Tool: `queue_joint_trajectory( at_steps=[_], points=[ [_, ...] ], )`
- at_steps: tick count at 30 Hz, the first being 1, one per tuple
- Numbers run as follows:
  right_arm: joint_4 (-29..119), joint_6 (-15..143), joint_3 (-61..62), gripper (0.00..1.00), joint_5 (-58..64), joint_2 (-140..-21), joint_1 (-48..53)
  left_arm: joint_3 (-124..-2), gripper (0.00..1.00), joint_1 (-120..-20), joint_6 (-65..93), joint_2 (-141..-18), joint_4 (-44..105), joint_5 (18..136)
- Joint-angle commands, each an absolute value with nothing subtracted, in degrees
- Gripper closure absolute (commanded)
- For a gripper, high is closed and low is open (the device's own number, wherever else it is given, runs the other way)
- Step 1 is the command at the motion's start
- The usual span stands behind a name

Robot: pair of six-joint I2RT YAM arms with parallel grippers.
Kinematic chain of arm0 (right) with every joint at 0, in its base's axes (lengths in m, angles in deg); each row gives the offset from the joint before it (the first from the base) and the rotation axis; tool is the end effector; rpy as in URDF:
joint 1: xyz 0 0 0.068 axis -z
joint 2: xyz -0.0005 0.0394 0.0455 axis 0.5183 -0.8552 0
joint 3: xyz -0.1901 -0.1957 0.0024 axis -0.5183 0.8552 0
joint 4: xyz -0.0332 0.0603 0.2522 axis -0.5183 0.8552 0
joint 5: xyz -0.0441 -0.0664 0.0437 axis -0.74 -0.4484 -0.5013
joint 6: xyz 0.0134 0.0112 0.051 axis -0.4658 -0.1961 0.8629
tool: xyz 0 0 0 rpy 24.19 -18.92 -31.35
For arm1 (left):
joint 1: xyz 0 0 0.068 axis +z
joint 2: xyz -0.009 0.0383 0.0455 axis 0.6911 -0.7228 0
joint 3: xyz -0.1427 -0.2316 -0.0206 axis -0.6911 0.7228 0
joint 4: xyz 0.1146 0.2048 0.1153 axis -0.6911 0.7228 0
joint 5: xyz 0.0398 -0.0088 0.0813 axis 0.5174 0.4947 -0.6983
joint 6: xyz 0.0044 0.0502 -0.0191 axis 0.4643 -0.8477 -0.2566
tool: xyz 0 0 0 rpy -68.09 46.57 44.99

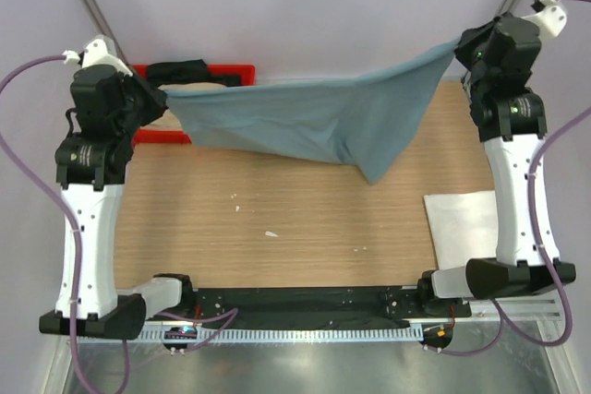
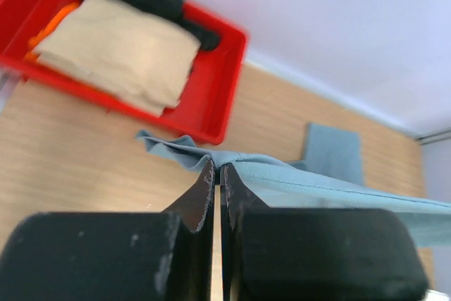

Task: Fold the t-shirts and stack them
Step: Flatten the tshirt out

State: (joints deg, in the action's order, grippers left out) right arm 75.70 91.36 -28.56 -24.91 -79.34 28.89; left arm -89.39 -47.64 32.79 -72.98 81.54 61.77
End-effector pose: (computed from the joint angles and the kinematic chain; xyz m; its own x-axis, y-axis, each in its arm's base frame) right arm 0.2776 -0.0013 0.5187 0.0828 0.5272 -0.8457 0.3213 0.7892 0.5234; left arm 0.2089 -0.0098 0.4968 -0.2608 -0.4844 -0.8351 -0.2111 0.8727 -0.4403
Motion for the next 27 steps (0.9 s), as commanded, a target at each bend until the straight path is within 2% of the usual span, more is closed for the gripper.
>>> queue_joint_trajectory(
  at_steps=[1, 12, 18, 27],
  points=[
    [62.35, 86.88, -30.59, 0.99, -23.39, -73.15, 29.37, -92.45, 1.0, -46.97, 31.54, -66.88, 70.51, 66.34],
    [50.14, 76.77, -31.21, 0.99, -15.83, -57.5, 29.37, -95.78, 1.0, -46.97, 27.93, -51.59, 63.03, 71.02],
    [49.34, 73.6, -36.04, 0.99, -14.24, -51.27, 28.41, -99.21, 1.0, -46.97, 28.46, -45.17, 61.97, 72.77],
    [48.64, 74.13, -43.25, 0.99, -10.3, -49.93, 24.19, -99.48, 1.0, -46.97, 28.55, -40.42, 61.71, 71.37]
  ],
)
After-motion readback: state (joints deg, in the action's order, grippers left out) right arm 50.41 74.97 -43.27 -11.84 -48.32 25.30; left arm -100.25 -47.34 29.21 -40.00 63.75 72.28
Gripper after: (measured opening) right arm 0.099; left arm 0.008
